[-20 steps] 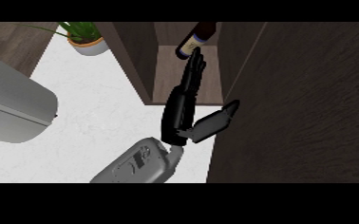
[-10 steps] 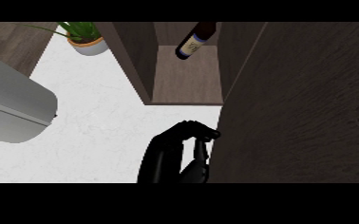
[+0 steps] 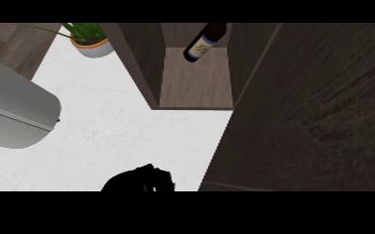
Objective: Pick up the wine, place it into the cabinet and close the cabinet
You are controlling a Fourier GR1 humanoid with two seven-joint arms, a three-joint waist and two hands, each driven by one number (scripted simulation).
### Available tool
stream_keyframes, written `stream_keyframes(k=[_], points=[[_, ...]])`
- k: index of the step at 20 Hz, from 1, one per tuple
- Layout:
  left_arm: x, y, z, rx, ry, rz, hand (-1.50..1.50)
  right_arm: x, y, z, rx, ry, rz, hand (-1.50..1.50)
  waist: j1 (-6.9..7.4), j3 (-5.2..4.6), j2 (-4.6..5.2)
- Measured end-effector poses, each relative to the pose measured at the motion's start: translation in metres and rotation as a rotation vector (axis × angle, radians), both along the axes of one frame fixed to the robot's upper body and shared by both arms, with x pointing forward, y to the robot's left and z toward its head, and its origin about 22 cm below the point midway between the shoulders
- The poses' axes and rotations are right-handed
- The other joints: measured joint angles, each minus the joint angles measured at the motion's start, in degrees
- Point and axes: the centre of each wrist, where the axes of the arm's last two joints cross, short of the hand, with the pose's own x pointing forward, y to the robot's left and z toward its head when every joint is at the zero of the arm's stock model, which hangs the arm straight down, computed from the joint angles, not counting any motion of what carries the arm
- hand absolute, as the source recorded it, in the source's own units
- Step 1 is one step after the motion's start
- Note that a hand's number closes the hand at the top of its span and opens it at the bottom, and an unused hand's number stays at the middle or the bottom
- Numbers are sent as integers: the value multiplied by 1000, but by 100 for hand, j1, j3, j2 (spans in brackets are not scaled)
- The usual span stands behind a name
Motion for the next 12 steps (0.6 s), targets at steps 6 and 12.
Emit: stream_keyframes(k=[6, 12], points=[[-12, 44, 4, 1, -4, -25, 150, -5, 27, -7, -8, 46, 172, 150, 55, -1, 4], [-13, 94, 9, -10, -28, 1, 150, -13, 54, -11, -17, 112, 308, 150, 66, 12, 23]])
